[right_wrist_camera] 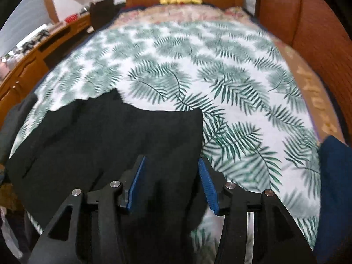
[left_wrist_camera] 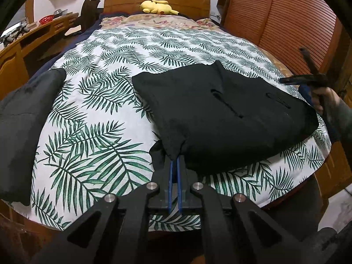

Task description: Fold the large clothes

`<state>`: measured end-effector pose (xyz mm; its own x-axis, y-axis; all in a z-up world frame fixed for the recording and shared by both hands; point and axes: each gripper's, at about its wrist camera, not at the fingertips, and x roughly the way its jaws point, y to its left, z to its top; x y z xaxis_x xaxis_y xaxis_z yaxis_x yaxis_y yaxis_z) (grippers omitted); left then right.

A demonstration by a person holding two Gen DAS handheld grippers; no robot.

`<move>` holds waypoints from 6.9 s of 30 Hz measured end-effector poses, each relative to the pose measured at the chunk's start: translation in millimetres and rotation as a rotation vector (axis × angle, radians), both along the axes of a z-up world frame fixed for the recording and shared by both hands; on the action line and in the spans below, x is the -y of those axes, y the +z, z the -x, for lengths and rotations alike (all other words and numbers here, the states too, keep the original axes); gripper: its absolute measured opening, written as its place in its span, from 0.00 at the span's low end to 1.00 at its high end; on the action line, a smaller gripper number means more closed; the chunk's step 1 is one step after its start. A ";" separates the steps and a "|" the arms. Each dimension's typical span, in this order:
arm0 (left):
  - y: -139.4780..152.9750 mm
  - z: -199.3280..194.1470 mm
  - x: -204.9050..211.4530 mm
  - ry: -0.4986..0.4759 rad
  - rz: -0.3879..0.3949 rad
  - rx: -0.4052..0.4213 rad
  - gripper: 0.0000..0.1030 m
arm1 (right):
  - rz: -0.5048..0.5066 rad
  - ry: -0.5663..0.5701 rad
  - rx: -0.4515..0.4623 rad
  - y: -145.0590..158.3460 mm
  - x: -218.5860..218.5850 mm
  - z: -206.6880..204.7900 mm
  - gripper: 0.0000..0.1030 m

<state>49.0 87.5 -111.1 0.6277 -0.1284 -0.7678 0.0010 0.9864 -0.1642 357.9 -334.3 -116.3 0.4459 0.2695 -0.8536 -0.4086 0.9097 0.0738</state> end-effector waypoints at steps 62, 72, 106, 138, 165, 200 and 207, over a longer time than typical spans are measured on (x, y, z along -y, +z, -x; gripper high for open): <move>-6.2 -13.8 -1.2 0.007 0.023 0.013 0.01 | -0.034 0.248 0.043 -55.5 -118.9 165.2 0.56; -7.2 -12.7 -2.4 0.012 0.017 0.004 0.01 | -0.028 0.234 0.042 -48.7 -115.9 169.9 0.58; 137.2 -97.6 144.1 -0.274 -0.072 0.258 0.00 | -0.192 0.111 0.163 -1.8 -4.2 172.5 0.61; 107.8 -127.1 312.0 -0.505 0.043 0.116 0.17 | -0.176 -0.094 0.218 16.7 131.6 184.9 0.61; 99.4 -88.3 124.9 -0.239 0.026 0.165 0.33 | -0.098 0.098 0.355 89.8 -21.4 145.9 0.61; 94.8 8.4 90.4 -0.126 -0.025 0.184 0.34 | -0.076 0.073 0.356 74.8 -8.3 184.9 0.00; 100.1 -7.5 137.9 -0.155 -0.074 0.174 0.34 | -0.060 0.010 0.253 24.8 49.0 177.8 0.00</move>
